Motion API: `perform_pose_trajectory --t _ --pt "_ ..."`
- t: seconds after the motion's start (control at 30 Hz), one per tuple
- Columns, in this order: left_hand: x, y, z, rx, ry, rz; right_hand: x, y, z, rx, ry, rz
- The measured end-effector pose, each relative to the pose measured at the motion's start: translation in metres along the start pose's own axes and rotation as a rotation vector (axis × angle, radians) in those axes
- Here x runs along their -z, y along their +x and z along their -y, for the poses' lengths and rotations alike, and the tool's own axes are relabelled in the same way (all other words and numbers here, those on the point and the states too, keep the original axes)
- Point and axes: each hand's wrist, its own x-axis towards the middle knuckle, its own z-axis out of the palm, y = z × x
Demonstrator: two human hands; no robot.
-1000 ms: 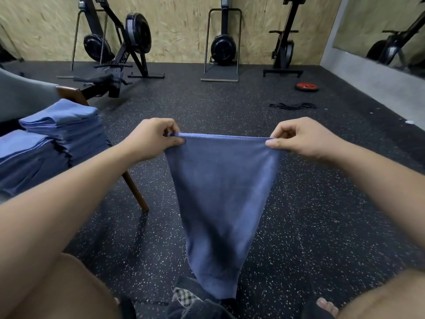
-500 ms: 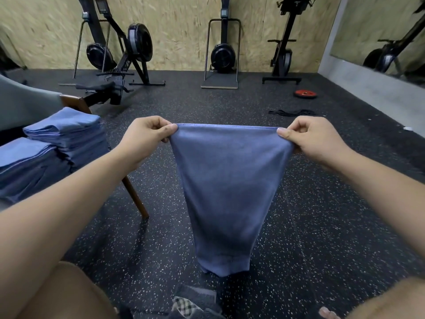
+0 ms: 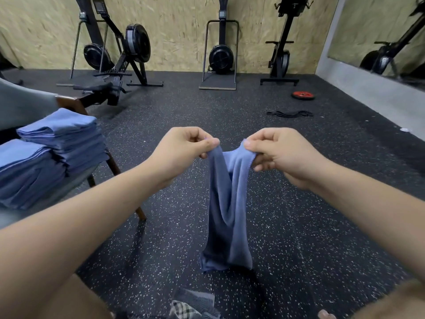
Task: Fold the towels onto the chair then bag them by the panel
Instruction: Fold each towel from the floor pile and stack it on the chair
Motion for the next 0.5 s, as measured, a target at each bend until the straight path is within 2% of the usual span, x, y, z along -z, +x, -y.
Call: perform_pose_trajectory --t 0.3,0.5 --pt "-0.007 -0.014 -0.016 -0.085 0.053 0.107 -0.010 -0.007 0.006 0.046 0.018 0.140" --pt "-0.007 -0.019 -0.017 -0.172 0.164 0.121 -0.008 -0.011 0.007 0.162 -0.127 0.164"
